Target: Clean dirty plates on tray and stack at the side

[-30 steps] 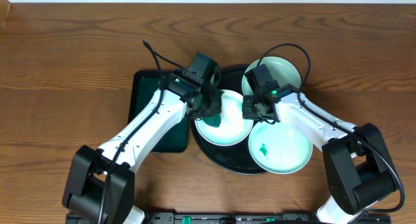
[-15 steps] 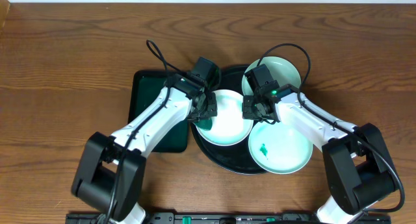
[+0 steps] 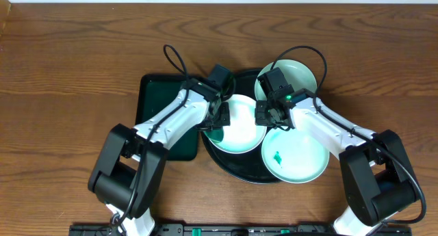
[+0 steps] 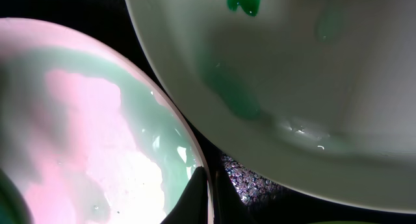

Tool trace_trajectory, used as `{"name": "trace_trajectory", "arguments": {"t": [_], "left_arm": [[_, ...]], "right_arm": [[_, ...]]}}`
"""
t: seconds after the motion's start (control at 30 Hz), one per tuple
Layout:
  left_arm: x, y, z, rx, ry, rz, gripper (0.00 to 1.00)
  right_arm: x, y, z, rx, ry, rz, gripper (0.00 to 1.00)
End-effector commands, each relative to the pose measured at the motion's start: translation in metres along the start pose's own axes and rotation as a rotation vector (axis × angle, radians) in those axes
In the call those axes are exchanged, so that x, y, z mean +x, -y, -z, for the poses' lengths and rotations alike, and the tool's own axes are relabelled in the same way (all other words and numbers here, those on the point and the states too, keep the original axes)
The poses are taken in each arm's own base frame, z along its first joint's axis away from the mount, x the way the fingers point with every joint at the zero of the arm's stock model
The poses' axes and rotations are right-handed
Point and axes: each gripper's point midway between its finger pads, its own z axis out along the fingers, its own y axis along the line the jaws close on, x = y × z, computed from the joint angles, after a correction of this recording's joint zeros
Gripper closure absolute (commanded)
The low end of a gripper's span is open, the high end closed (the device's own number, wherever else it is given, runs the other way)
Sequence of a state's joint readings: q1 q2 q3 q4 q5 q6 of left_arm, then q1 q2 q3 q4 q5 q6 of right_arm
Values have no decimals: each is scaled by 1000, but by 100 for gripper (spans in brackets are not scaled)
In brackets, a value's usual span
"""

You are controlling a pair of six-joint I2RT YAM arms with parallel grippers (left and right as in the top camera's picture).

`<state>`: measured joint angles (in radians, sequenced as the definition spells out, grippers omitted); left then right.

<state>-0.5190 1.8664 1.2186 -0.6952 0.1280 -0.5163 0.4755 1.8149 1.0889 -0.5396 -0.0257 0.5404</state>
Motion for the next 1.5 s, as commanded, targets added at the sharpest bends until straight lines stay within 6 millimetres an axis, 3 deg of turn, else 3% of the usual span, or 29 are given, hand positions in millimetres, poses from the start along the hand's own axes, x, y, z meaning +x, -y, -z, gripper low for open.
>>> {"name": "trace_trajectory", "arguments": {"t": [0.0,0.3,0.43,0.7,0.93,1.03,1.13,1.27,1.47], "left_arm": [[16,5,-21,-12,-66,-26,92],[45,58,-19,229,-196,-67,92],[49,74,-12,323,-227,-72,93],[20,75,19,352,-116,-62,93],[-11,30,77,295,61,-9,93],[-20,-5,102,233,134,26,93],[-23,-38,116,165,165,89,92],[-19,-68,116,103,136,69,92],[-9,-120,99,-89,94,115,93]], "right_arm": [[8,-7,-4,-27,-28,9,99],[7,-7,-4,-28,-27,9,99],[7,-7,-4,-28,-27,9,99],[7,-7,-4,-28,-27,9,99],[7,-7,-4,-28,-26,9,99],[7,-7,-4,-28,-26,9,99],[7,-7,-4,-28,-26,9,99],[7,-7,-4,-28,-27,9,99],[7,-7,-4,-28,-26,9,99]]}}
